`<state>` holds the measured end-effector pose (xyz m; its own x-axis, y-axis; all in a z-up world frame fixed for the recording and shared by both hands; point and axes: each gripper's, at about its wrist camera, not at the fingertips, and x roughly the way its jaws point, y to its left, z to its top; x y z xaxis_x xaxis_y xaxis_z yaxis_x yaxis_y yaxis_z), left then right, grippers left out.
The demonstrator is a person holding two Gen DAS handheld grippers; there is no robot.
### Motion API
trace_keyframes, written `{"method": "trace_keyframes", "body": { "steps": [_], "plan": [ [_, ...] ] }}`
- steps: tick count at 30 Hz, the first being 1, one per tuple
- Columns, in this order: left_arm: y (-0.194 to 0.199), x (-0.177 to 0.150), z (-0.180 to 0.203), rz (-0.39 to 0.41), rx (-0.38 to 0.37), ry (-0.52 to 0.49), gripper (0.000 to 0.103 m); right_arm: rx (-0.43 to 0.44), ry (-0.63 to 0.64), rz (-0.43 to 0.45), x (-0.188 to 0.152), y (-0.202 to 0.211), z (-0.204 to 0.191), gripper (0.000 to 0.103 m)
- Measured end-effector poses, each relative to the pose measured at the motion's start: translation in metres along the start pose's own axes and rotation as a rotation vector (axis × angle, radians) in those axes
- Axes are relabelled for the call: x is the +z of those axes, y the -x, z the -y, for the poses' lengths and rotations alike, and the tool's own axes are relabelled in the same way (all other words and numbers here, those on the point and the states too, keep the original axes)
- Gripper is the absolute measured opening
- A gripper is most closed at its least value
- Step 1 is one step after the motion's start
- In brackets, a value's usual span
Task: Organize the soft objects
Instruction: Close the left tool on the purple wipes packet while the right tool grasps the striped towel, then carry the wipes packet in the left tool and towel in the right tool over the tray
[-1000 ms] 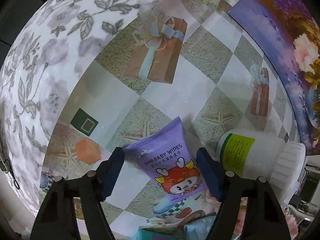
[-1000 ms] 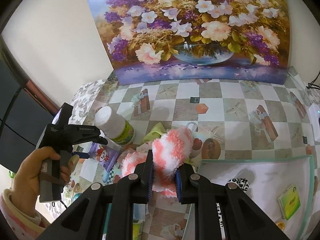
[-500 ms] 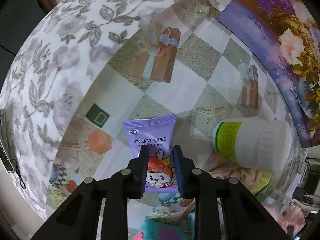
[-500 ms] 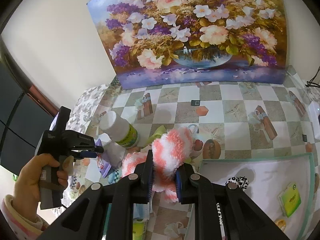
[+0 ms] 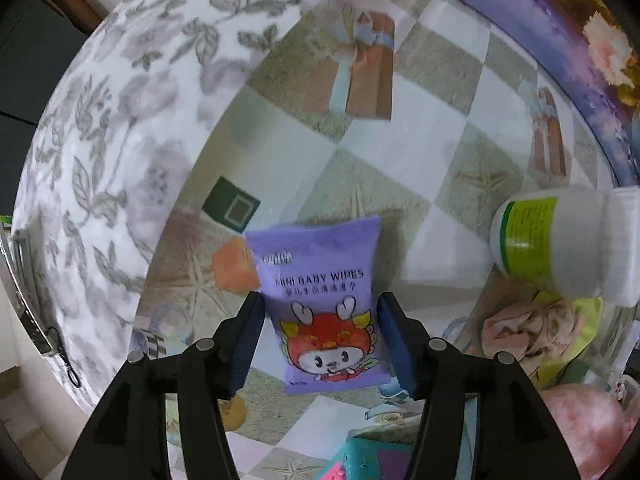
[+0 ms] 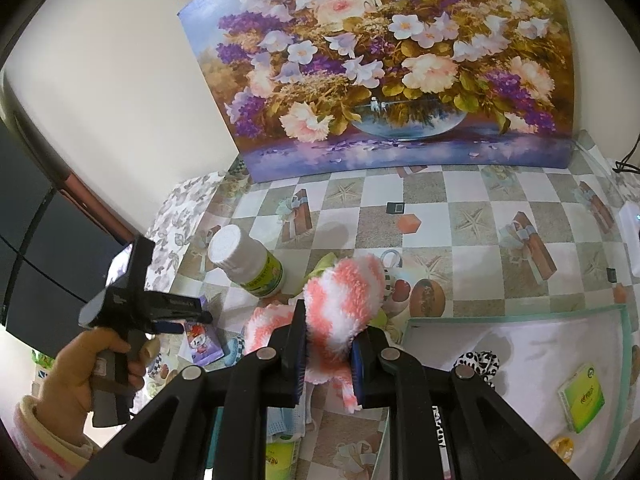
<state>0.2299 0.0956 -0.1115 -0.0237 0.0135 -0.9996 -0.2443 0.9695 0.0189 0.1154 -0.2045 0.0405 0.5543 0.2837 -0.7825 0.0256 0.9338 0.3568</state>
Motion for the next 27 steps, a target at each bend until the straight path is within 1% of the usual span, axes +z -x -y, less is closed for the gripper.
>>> {"method": "trace_keyframes", "body": {
  "steps": [4, 6, 10, 12, 15, 16, 21, 24, 25, 26, 27],
  "plan": [
    [0.004, -0.006, 0.001, 0.03, 0.023, -0.014, 0.045, 0.004, -0.007, 0.0, 0.0, 0.001, 0.001, 0.019],
    [0.011, -0.006, -0.001, 0.046, 0.02, -0.016, 0.042, 0.006, -0.009, 0.004, 0.0, 0.003, 0.002, 0.019],
    [0.041, -0.009, -0.006, 0.119, 0.0, -0.024, 0.041, 0.014, -0.007, 0.021, 0.002, 0.009, 0.0, 0.019],
    [0.059, -0.013, -0.01, 0.164, -0.03, -0.019, 0.041, 0.023, -0.006, 0.033, 0.003, 0.014, -0.002, 0.019],
    [0.095, -0.03, -0.016, 0.263, -0.091, -0.016, 0.041, 0.036, 0.004, 0.059, 0.005, 0.025, -0.006, 0.019],
    [0.102, -0.036, -0.016, 0.285, -0.099, -0.02, 0.041, 0.042, 0.008, 0.072, 0.006, 0.03, -0.007, 0.019],
    [0.151, -0.076, 0.0, 0.411, -0.185, -0.031, 0.041, 0.063, 0.028, 0.135, 0.01, 0.056, -0.016, 0.019],
    [0.175, -0.105, 0.015, 0.504, -0.179, -0.053, 0.042, 0.07, 0.03, 0.186, 0.012, 0.078, -0.018, 0.019],
    [0.181, -0.113, 0.022, 0.519, -0.189, -0.068, 0.042, 0.07, 0.031, 0.206, 0.013, 0.087, -0.018, 0.019],
    [0.175, -0.111, 0.025, 0.525, -0.198, -0.08, 0.042, 0.067, 0.032, 0.226, 0.014, 0.096, -0.018, 0.019],
    [0.182, -0.118, 0.033, 0.536, -0.21, -0.1, 0.042, 0.063, 0.031, 0.246, 0.016, 0.104, -0.017, 0.019]
  ]
}}
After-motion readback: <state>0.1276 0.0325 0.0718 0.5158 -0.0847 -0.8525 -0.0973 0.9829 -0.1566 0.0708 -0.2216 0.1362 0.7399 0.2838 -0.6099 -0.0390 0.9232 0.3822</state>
